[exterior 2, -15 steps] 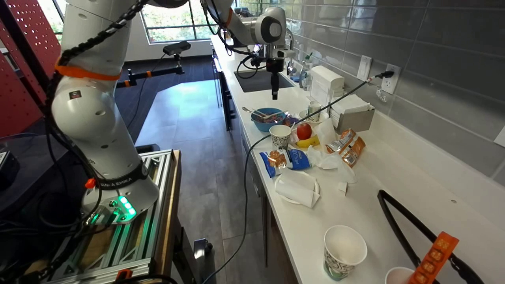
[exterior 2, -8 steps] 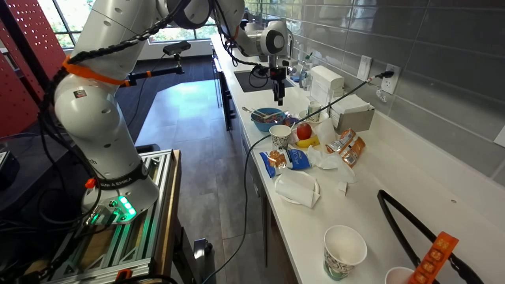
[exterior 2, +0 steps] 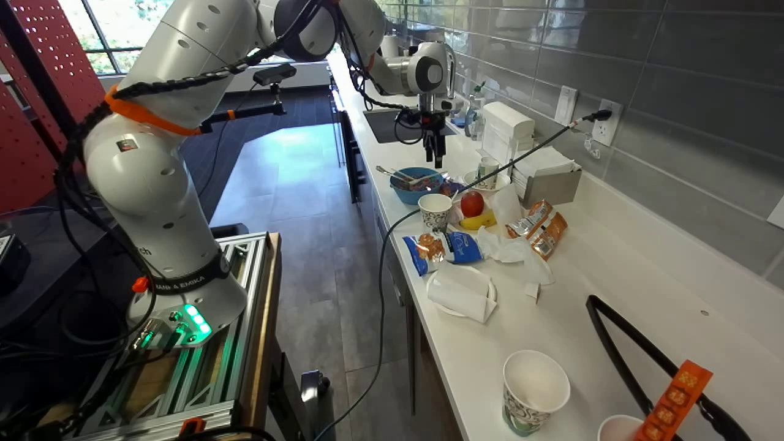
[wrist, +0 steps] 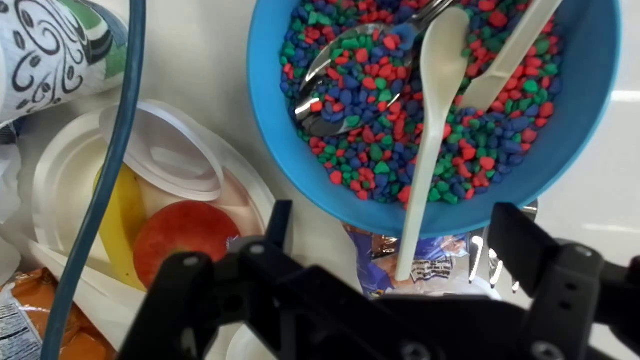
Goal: Place some cereal from the blue bowl into the white bowl.
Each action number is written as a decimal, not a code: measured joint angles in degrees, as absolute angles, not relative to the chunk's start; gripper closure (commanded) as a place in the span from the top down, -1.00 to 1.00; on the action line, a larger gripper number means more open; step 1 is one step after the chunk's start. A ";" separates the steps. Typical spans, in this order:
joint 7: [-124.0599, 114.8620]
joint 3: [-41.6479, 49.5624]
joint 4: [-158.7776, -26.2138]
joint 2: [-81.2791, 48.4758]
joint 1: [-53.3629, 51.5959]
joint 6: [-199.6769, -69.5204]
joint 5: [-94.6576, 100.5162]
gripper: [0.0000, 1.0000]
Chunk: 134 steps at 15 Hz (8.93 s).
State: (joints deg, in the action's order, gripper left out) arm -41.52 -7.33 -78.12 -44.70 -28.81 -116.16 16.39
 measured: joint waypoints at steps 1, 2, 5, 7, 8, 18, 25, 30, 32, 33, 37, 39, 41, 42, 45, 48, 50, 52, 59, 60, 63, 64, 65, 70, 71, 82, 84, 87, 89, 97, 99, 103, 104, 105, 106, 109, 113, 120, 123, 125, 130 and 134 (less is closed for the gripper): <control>-41.58 -7.15 -78.07 -44.69 -28.88 -116.16 16.16 1.00; -41.71 -6.89 -78.06 -44.75 -29.00 -116.16 15.93 1.00; -42.63 -6.35 -77.85 -45.64 -29.20 -116.18 15.38 1.00; -43.47 -6.03 -77.57 -46.54 -29.31 -116.20 15.07 1.00; -43.94 -5.91 -77.32 -46.99 -29.35 -116.21 14.89 1.00; -47.33 -5.60 -74.51 -49.34 -30.20 -116.21 12.59 0.42; -48.24 -5.07 -74.16 -49.65 -30.53 -116.21 12.54 0.28; -48.24 -4.74 -74.06 -50.48 -30.57 -116.26 12.56 -0.17; -48.23 -4.68 -73.83 -50.69 -30.74 -116.39 12.60 -0.56; -48.23 -4.64 -73.72 -50.69 -30.86 -116.43 12.61 -0.66; -48.24 -4.62 -73.29 -50.66 -31.33 -116.68 13.06 -1.00; -48.24 -4.62 -73.25 -50.65 -31.47 -117.01 13.16 -0.97; -48.24 -4.62 -73.25 -50.64 -31.57 -117.67 13.24 -0.97; -48.24 -4.62 -73.25 -50.58 -31.61 -118.12 13.31 -0.97; -48.50 -4.55 -73.25 -50.26 -31.86 -119.51 13.82 -0.97; -50.25 -3.82 -73.46 -49.53 -32.68 -120.56 15.05 -0.97; -52.01 -2.73 -74.32 -48.74 -33.61 -122.35 16.84 -0.97; -55.11 -0.98 -76.48 -47.50 -34.95 -125.89 19.64 -0.97; -73.37 6.85 -89.75 -40.26 -41.97 -137.82 30.15 -0.97; -76.84 8.07 -91.78 -39.00 -43.27 -138.32 31.90 -0.97; -87.81 10.45 -98.00 -34.90 -46.43 -138.33 37.41 -0.97; -91.36 10.74 -100.07 -33.53 -47.08 -138.32 39.50 -0.97; -95.02 11.49 -102.15 -32.17 -48.08 -138.32 41.36 -0.97; -112.17 15.26 -109.60 -27.48 -53.23 -135.06 48.27 -0.89; -114.66 14.15 -110.25 -26.90 -52.78 -133.52 49.84 -0.89; -116.30 9.32 -110.79 -25.98 -48.74 -131.74 51.19 -0.97; -115.41 6.06 -109.43 -26.57 -45.96 -128.80 51.22 -0.97; -114.62 2.62 -106.14 -28.18 -43.49 -123.48 51.92 -0.97; -114.62 1.08 -103.88 -29.41 -42.58 -121.58 53.62 -0.97; -126.30 -1.48 -102.35 -33.19 -39.21 -125.69 67.38 -0.97; -130.62 -1.85 -102.38 -34.15 -38.53 -125.70 71.02 -0.97; -134.79 -3.60 -102.36 -35.92 -36.76 -125.70 75.53 -0.97; -135.18 -4.23 -102.36 -36.16 -36.29 -125.70 76.24 -0.97; -135.56 -4.84 -102.36 -36.36 -35.84 -125.70 76.95 -0.97; -135.92 -5.36 -102.35 -36.51 -35.43 -125.70 77.61 -0.97; -137.15 -7.08 -102.36 -36.89 -33.91 -126.18 79.72 -0.97; -139.72 -8.94 -102.74 -37.52 -31.15 -130.46 82.78 -0.97; -142.01 -11.21 -104.01 -37.60 -26.84 -136.31 85.03 -0.97; -142.86 -11.54 -104.83 -37.36 -25.29 -139.32 85.76 -0.97; -143.66 -11.58 -105.41 -37.06 -24.36 -141.38 86.67 -0.97; -146.27 -11.65 -106.52 -36.54 -23.05 -144.41 89.61 -0.97; -149.72 -11.70 -107.19 -36.32 -21.92 -147.28 94.30 -0.97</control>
State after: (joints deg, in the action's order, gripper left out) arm -149.72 -11.70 -107.19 -36.32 -21.92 -147.28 94.30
